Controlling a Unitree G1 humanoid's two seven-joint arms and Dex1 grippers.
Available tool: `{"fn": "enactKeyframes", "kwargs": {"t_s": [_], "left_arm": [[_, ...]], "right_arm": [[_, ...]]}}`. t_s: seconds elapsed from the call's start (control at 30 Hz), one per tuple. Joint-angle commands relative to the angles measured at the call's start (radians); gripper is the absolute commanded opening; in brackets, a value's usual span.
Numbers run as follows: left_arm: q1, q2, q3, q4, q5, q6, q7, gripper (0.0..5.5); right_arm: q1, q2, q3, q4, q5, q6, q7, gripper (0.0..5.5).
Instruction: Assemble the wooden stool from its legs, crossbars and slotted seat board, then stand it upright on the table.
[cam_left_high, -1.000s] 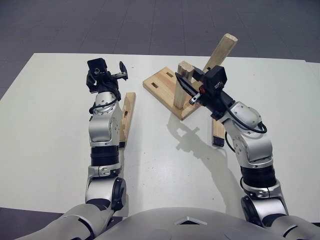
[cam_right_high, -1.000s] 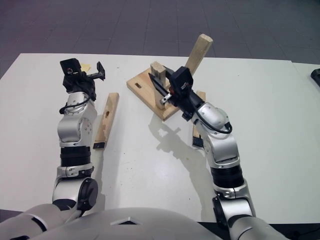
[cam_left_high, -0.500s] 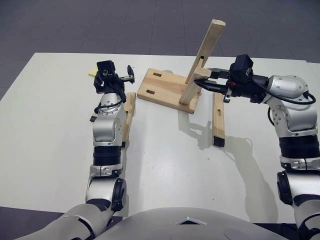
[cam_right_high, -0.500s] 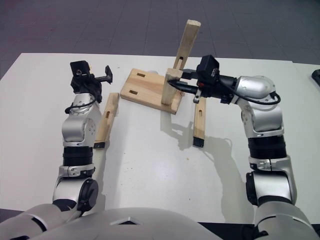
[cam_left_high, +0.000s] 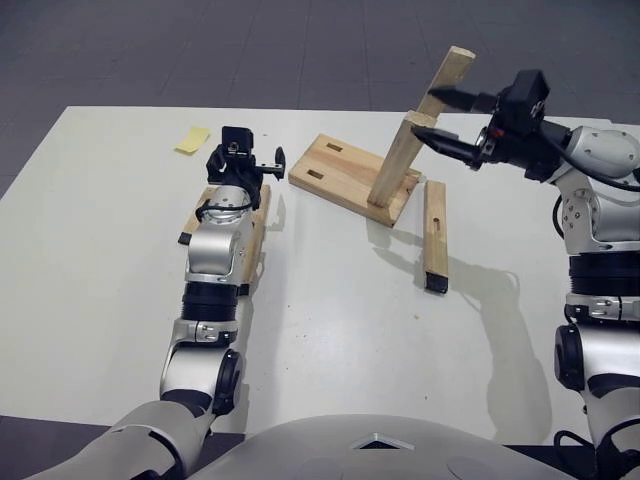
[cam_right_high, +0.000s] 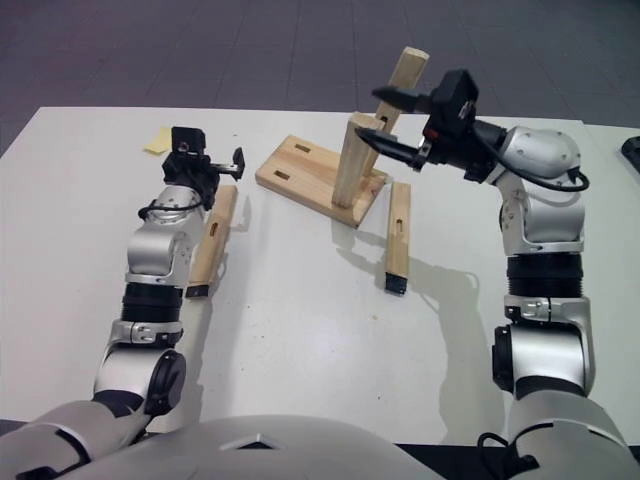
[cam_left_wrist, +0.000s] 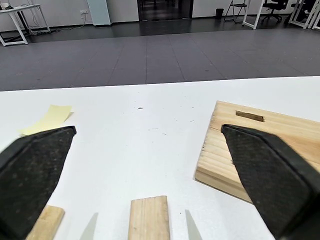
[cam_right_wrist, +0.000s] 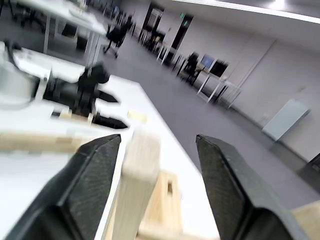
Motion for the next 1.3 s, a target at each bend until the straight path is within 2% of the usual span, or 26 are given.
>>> {"fn": "enactKeyframes", "kwargs": {"t_s": [0.03,0.13,0.23,0.37,0.43,0.5,0.6,0.73,0.83,1.03,1.2,1.3], "left_arm": [[-0.016,0.002,0.036,0.002,0.001,-0.024,0.029,5.4],[-0.013,0.018,0.002,0.016,0.025,-0.047,0.001,5.4],[-0.038,0.053,-0.025,0.063,0.069,-0.086,-0.007,5.4],[-0.05,0.058,0.035,0.078,0.045,-0.1,0.026,5.4],[-0.054,0.05,0.042,0.089,0.046,-0.112,0.038,5.4],[-0.056,0.041,0.041,0.099,0.051,-0.123,0.045,5.4],[-0.05,0.032,0.041,0.101,0.052,-0.133,0.054,5.4],[-0.043,0.001,0.047,0.107,0.038,-0.131,0.071,5.4],[-0.023,-0.023,0.042,0.096,0.035,-0.122,0.077,5.4],[-0.004,-0.046,0.036,0.089,0.039,-0.116,0.084,5.4],[0.001,-0.053,0.045,0.089,0.036,-0.11,0.097,5.4],[0.004,-0.053,0.052,0.084,0.035,-0.104,0.104,5.4]], "right_arm": [[0.067,0.081,-0.039,-0.278,0.131,0.132,-0.167,3.59],[0.134,0.174,0.028,-0.484,0.142,0.206,-0.342,4.07],[0.156,0.284,0.167,-0.562,0.006,0.268,-0.553,4.53],[0.135,0.421,0.375,-0.374,-0.2,0.35,-0.74,5.14],[0.119,0.451,0.428,-0.225,-0.288,0.339,-0.778,5.39],[0.086,0.474,0.454,-0.101,-0.347,0.322,-0.793,5.39],[0.0,0.544,0.448,0.099,-0.375,0.326,-0.798,5.39],[-0.101,0.612,0.346,0.329,-0.307,0.36,-0.75,5.39],[-0.177,0.62,0.268,0.49,-0.284,0.372,-0.739,5.39],[-0.299,0.625,0.247,0.769,-0.332,0.308,-0.702,5.39],[-0.355,0.626,0.24,0.905,-0.384,0.292,-0.73,5.39],[-0.309,0.582,0.267,0.812,-0.423,0.339,-0.712,5.39]]}}
